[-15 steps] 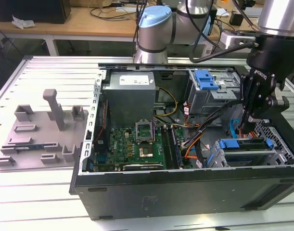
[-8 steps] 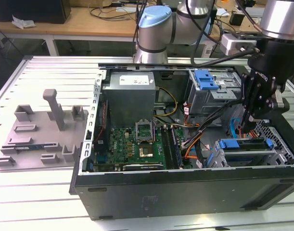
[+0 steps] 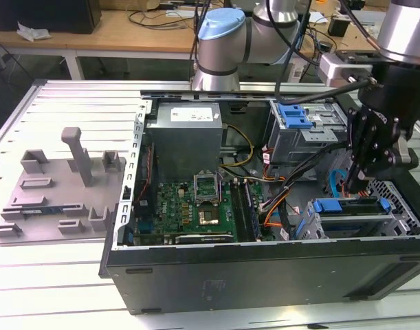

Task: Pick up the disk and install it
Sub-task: 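Insert the second disk wire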

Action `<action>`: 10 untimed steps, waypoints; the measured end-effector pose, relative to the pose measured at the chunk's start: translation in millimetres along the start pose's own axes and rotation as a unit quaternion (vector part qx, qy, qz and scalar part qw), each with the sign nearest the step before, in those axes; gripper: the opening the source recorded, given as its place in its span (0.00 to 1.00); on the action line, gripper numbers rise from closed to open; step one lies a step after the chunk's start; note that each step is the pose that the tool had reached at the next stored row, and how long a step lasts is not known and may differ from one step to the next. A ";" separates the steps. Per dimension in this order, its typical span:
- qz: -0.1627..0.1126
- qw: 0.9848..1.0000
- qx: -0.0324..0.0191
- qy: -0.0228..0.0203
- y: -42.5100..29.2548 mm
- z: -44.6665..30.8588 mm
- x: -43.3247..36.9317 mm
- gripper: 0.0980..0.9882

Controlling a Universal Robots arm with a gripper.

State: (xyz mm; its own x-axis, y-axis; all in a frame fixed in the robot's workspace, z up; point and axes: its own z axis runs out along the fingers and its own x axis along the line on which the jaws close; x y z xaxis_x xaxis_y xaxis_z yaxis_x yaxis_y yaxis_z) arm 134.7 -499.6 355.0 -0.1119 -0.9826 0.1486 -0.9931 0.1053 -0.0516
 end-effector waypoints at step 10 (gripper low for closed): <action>-0.020 1.000 -0.006 -0.023 -0.8 3.0 8.2 0.07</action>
State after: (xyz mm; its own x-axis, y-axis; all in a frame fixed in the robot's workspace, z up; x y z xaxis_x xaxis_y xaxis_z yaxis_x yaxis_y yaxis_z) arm 134.7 -508.2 353.3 -0.0714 -0.9919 0.1050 -0.9971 0.0681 -0.0353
